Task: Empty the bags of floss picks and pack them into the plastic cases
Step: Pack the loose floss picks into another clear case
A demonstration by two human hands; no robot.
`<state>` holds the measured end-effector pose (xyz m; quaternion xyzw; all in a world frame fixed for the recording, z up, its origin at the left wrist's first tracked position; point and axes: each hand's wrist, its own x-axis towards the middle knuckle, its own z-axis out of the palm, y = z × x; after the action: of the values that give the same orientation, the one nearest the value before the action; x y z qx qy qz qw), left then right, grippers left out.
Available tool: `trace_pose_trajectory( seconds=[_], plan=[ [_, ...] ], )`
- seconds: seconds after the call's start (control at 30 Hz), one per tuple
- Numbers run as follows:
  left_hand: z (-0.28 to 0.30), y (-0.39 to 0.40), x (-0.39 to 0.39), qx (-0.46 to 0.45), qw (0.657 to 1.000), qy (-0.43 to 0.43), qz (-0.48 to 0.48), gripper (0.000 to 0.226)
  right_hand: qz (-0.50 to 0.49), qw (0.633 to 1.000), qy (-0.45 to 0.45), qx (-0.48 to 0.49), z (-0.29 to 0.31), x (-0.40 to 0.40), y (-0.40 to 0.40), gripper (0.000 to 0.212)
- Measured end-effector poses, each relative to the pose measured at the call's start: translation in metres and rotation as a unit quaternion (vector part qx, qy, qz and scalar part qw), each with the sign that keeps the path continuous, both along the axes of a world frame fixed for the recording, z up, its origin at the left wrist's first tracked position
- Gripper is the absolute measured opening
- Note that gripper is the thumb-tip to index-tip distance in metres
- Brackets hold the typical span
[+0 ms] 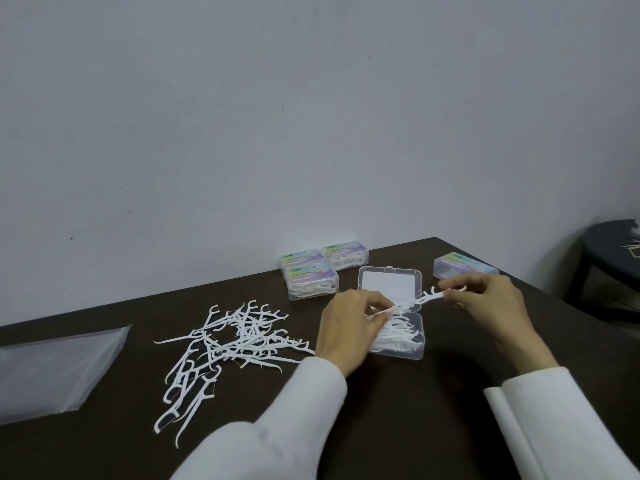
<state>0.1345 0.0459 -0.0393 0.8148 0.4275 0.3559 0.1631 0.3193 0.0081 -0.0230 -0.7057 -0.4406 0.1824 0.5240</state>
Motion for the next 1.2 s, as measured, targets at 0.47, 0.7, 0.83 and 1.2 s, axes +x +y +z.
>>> trace_pose_trajectory(
  seconds=[0.47, 0.7, 0.83, 1.2],
  plan=[
    [0.000, 0.005, 0.002, -0.052, 0.978, -0.202, 0.029, 0.012, -0.003, 0.996, 0.087, 0.020, -0.001, 0.003, 0.003, 0.016],
    [-0.008, 0.002, 0.008, -0.069, 0.990, -0.117, -0.034, 0.014, -0.033, 0.984, 0.152, 0.083, 0.003, 0.006, 0.004, 0.018],
    [-0.010, 0.000, 0.010, -0.079, 0.990, -0.103, -0.046, 0.026, -0.021, 0.983, 0.158, 0.094, 0.005, 0.002, 0.003, 0.020],
    [-0.011, 0.009, -0.002, -0.034, 0.976, -0.215, 0.029, 0.021, 0.091, 0.994, 0.048, 0.045, 0.003, -0.021, 0.000, 0.011]
  ],
)
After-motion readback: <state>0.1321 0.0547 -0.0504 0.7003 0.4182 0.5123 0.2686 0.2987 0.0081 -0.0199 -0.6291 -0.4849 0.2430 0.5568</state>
